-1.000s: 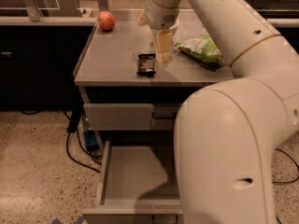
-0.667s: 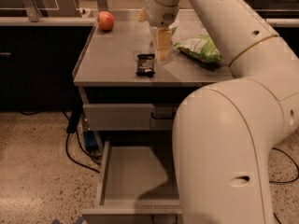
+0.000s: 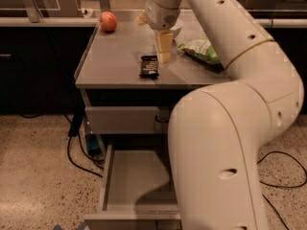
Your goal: Place rxbar chocolate into middle drawer
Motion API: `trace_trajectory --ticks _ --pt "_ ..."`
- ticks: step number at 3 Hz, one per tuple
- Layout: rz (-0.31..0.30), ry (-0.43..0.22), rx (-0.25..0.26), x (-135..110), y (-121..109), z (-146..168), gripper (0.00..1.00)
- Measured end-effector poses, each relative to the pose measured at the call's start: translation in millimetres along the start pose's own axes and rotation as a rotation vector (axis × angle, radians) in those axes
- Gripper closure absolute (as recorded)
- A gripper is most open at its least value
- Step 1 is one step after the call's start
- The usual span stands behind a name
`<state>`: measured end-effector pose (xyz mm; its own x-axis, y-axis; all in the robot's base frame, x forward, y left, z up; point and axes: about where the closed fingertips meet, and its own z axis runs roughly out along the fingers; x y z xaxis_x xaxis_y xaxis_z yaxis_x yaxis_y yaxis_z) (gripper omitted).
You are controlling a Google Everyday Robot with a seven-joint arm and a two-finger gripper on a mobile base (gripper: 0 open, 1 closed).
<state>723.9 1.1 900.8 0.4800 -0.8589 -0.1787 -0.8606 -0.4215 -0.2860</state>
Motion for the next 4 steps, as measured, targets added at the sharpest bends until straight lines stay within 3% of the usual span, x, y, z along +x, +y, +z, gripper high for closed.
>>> trace_trajectory --ticks 1,2,3,4 --pt "-0.092 -0.078 -0.018 -12.4 -18.9 37.0 0.0" --pt "-0.134 -0.136 0.009 -27.4 -41.1 70.2 0.0" --pt "-0.133 -0.137 0.026 -28.3 -46.4 74.4 0.0" --pt "-0.069 -0.157 -0.019 -22.9 -33.8 80.6 0.0"
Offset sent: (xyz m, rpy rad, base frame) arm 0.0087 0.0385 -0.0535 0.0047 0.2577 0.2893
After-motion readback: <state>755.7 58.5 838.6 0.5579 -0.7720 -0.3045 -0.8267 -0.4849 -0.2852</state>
